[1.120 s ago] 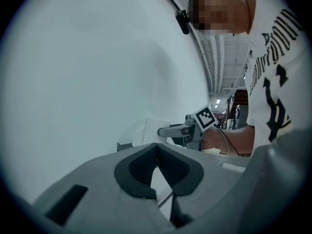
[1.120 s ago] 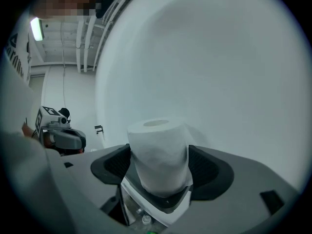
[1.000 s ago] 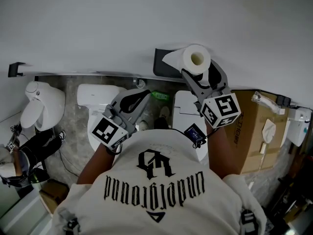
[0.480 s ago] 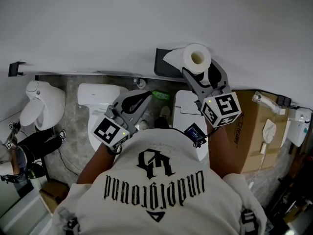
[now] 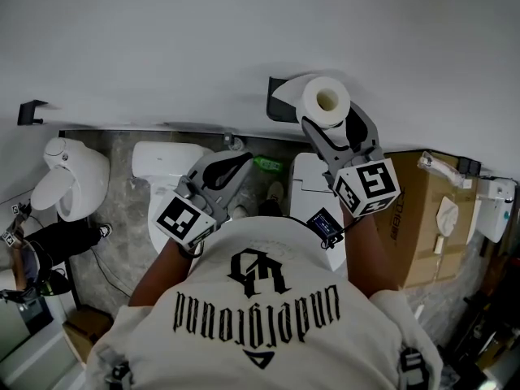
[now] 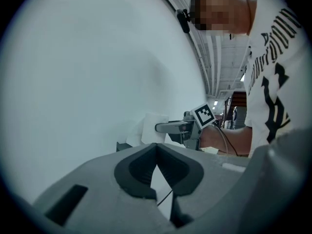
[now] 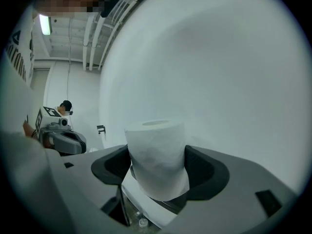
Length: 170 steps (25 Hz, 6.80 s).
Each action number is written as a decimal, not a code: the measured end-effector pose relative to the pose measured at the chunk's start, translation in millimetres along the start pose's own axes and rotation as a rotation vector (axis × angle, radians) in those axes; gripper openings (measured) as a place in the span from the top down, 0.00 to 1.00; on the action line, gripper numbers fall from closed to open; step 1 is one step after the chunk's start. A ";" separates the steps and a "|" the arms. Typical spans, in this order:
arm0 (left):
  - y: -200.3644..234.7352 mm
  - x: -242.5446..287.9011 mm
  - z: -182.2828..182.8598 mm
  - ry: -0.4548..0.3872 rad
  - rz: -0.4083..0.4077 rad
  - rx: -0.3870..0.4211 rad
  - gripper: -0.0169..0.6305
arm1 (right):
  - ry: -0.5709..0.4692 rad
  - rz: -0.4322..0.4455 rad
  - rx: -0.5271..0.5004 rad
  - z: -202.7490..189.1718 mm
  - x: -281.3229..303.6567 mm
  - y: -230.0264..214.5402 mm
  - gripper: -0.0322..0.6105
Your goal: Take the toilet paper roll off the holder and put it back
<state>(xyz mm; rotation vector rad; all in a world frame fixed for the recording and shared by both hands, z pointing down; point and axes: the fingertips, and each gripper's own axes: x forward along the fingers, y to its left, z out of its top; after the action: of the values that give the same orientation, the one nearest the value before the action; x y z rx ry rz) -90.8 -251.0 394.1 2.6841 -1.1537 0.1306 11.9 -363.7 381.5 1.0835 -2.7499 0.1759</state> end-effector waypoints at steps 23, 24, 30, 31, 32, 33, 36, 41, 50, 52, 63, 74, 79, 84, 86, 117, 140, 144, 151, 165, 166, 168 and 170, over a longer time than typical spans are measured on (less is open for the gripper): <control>-48.9 -129.6 7.8 -0.088 -0.099 0.089 0.95 | -0.077 -0.065 -0.099 32.9 -75.1 155.7 0.45; -50.1 -135.3 8.1 -0.091 -0.102 0.090 0.95 | -0.076 -0.070 -0.096 31.3 -78.3 161.9 0.45; -52.2 -158.1 10.0 -0.127 -0.110 0.106 0.95 | -0.078 -0.082 -0.078 26.7 -92.2 188.6 0.45; -52.6 -160.0 9.8 -0.128 -0.109 0.102 0.95 | -0.081 -0.085 -0.073 26.4 -94.1 190.8 0.45; -52.8 -161.3 9.7 -0.129 -0.109 0.100 0.95 | -0.083 -0.085 -0.074 26.9 -95.6 192.5 0.45; -52.4 -162.0 10.2 -0.134 -0.109 0.101 0.95 | -0.084 -0.083 -0.078 27.9 -96.7 193.9 0.45; -49.8 -160.7 13.1 -0.145 -0.105 0.109 0.95 | -0.090 -0.082 -0.084 30.7 -98.3 192.9 0.45; -40.5 -145.5 16.1 -0.148 -0.091 0.118 0.95 | -0.105 -0.086 -0.087 35.7 -96.7 177.3 0.45; -36.2 -91.9 31.9 -0.135 -0.070 0.126 0.95 | -0.117 -0.062 -0.086 41.8 -92.5 127.9 0.45; -34.2 -81.1 32.5 -0.134 -0.057 0.129 0.95 | -0.122 -0.045 -0.091 43.3 -93.0 117.6 0.45; -34.9 -36.8 34.7 -0.127 -0.011 0.114 0.95 | -0.130 0.011 -0.101 43.5 -98.0 73.2 0.45; -17.2 -10.9 37.2 -0.114 -0.017 0.099 0.95 | -0.133 0.022 -0.086 47.3 -82.1 52.7 0.45; -2.4 -5.3 39.1 -0.109 -0.019 0.086 0.95 | -0.124 0.034 -0.067 46.3 -62.8 48.0 0.45; 18.9 -4.8 38.0 -0.099 -0.026 0.081 0.95 | -0.110 0.028 -0.068 44.9 -39.1 47.2 0.45; 27.1 -4.0 38.0 -0.097 -0.030 0.075 0.95 | -0.102 0.023 -0.071 43.7 -30.2 46.9 0.45; 108.6 37.6 24.7 -0.012 -0.186 0.035 0.95 | 0.014 -0.082 0.083 -6.2 56.6 21.5 0.45; 105.7 35.2 14.4 -0.004 -0.170 0.017 0.95 | 0.108 -0.084 0.036 -23.0 57.1 25.0 0.45; 98.3 31.5 13.6 -0.008 -0.155 0.017 0.95 | 0.120 -0.082 0.032 -27.5 51.2 25.4 0.45; 79.5 23.8 12.9 -0.017 -0.127 0.025 0.95 | 0.087 -0.083 0.024 -22.4 31.1 27.7 0.45; 20.4 15.6 32.8 -0.076 -0.087 0.112 0.95 | 0.008 -0.066 -0.048 -1.0 -26.3 39.1 0.45; 15.7 14.5 33.3 -0.077 -0.087 0.119 0.95 | 0.003 -0.065 -0.050 0.3 -30.6 39.8 0.45; 7.3 11.4 35.5 -0.086 -0.087 0.131 0.95 | -0.013 -0.063 -0.055 3.8 -38.6 42.1 0.45; -0.6 8.0 37.3 -0.092 -0.087 0.137 0.95 | -0.031 -0.059 -0.061 8.1 -46.2 45.9 0.45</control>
<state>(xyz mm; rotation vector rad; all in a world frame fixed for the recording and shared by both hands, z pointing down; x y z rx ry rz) -85.0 -264.8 359.1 2.8830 -1.0884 0.0755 12.7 -301.1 361.8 1.1599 -2.7271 0.0674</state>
